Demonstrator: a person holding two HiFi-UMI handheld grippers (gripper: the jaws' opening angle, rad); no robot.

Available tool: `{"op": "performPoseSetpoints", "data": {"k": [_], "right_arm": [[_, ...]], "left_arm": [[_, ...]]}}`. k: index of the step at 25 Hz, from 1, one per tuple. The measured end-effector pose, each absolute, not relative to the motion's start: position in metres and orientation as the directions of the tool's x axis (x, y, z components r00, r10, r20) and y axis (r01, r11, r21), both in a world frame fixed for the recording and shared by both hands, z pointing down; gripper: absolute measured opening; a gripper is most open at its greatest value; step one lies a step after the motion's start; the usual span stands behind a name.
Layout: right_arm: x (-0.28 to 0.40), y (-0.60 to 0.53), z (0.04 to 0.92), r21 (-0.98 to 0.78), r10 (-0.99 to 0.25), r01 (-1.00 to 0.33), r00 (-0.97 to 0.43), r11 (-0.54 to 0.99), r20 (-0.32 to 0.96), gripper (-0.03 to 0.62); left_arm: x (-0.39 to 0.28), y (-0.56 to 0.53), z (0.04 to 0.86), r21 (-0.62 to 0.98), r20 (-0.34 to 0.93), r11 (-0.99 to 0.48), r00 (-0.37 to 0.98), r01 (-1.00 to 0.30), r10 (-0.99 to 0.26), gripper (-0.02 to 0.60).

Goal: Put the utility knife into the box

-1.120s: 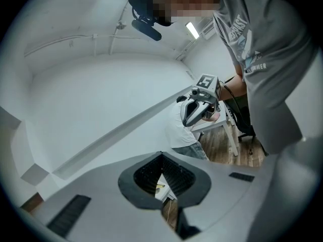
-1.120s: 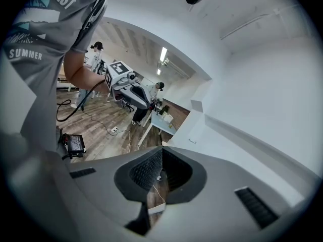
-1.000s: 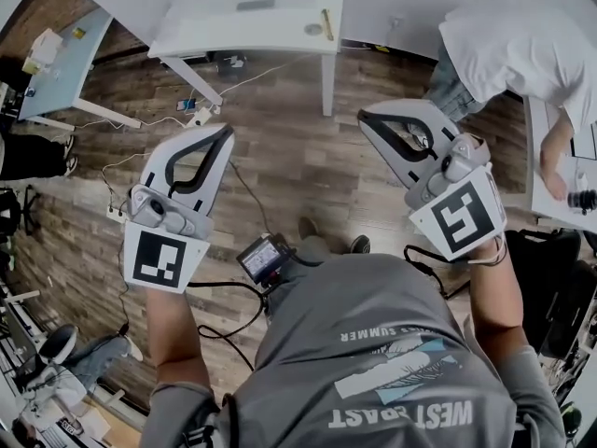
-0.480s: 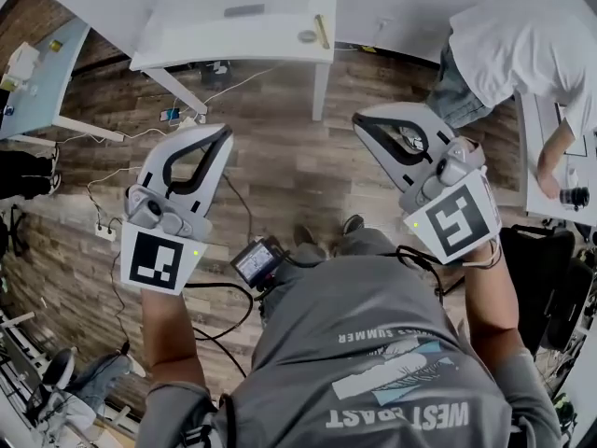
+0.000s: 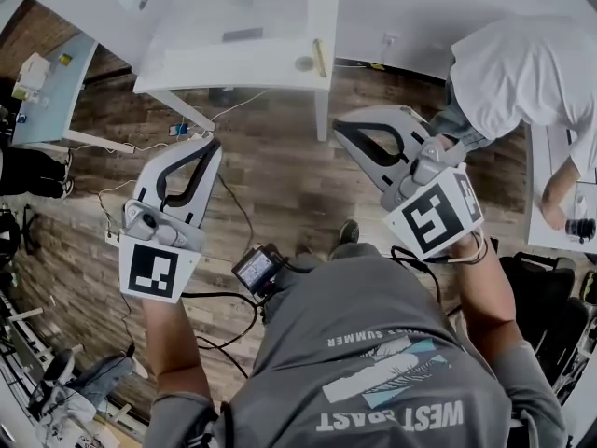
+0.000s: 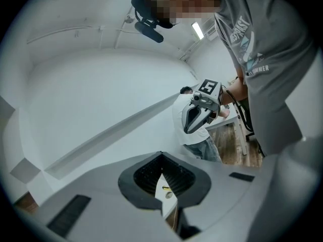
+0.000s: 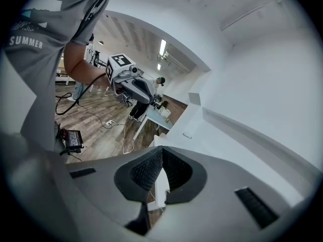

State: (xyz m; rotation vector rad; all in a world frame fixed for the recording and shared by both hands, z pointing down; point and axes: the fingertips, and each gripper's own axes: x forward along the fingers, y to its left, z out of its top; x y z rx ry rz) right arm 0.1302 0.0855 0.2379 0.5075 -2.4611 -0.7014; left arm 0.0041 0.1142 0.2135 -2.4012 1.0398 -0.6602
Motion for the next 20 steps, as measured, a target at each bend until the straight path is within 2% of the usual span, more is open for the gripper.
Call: {"op": "performPoseSetpoints", "data": {"k": [9, 20], "right_arm": [[0.137, 0.038, 0.250, 0.531, -0.445, -0.194, -0.802, 0.825, 0.399, 0.011], [0.099, -0.026, 0.277, 0.534, -0.514, -0.239, -0.728, 0.811, 0.454, 0.011]], "left_arm": [[0.013, 0.077, 0.214, -0.554, 0.282, -0.619, 0.574, -0.557, -0.769, 0.009], [-0.041, 0.003, 0.227, -0.552, 0.241, -0.640, 0.632, -0.535, -0.737, 0.009]]}}
